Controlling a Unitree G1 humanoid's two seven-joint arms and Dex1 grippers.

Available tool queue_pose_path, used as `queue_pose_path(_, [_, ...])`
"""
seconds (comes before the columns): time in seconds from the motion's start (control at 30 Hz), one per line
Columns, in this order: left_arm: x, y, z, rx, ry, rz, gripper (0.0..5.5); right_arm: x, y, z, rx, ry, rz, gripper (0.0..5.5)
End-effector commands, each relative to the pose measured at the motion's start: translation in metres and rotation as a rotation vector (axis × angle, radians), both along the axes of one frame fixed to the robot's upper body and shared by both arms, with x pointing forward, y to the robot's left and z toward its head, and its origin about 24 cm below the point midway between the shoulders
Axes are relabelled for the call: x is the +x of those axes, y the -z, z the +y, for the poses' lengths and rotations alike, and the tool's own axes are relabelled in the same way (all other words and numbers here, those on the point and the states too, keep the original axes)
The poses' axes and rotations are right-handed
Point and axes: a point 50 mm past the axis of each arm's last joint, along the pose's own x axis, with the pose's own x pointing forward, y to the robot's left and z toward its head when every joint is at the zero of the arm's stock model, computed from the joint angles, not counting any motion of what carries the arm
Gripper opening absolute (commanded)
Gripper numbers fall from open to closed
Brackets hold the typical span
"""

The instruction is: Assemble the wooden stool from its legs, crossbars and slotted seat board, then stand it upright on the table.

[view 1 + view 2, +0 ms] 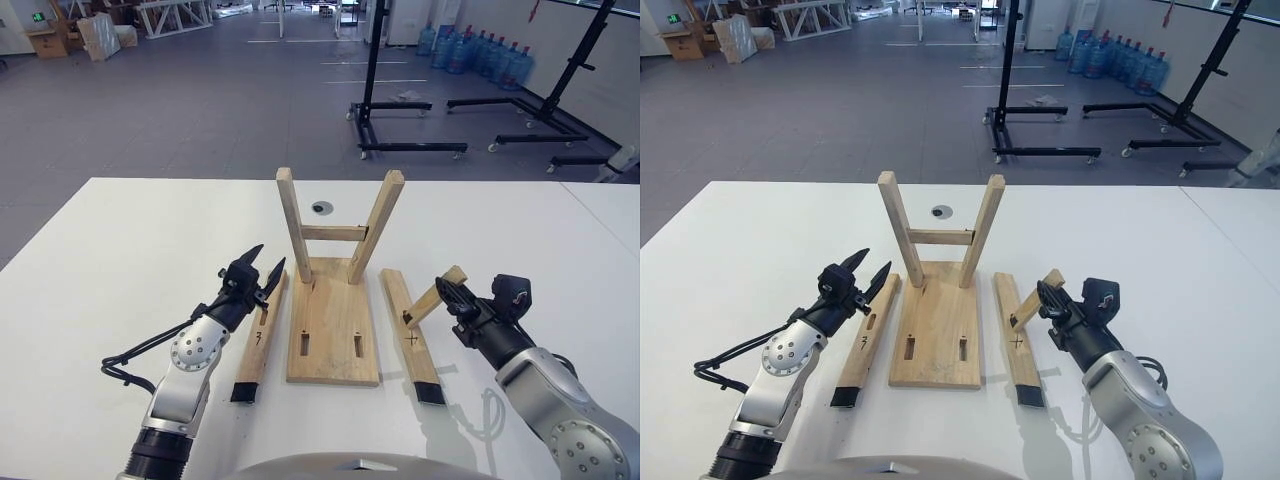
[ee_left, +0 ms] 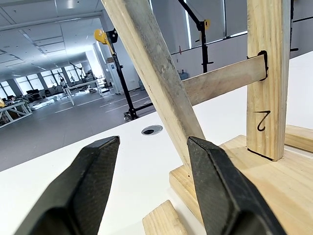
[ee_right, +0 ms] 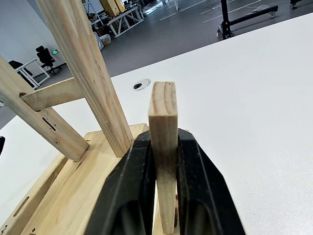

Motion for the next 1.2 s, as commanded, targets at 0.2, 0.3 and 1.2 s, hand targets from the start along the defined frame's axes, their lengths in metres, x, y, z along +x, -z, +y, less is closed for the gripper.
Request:
queue_pose_path(0.2, [0.004,-0.001,-0.003,0.028,0.021,-0.003,2.52,-0.010,0.022,-0.002,-0.010,0.019,0.111,0.39])
queue_pose_path(0.3, [0.007,-0.001,-0.003,0.036,0.036,-0.004,2.52,-0.012,0.025,-0.001,-0.002,0.027,0.115,0.39])
queue_pose_path(1.2, [0.016,0.001,-0.009,0.058,0.095,-0.017,2.52,0.045,0.063,0.008,-0.286,-0.025,0.090,0.39])
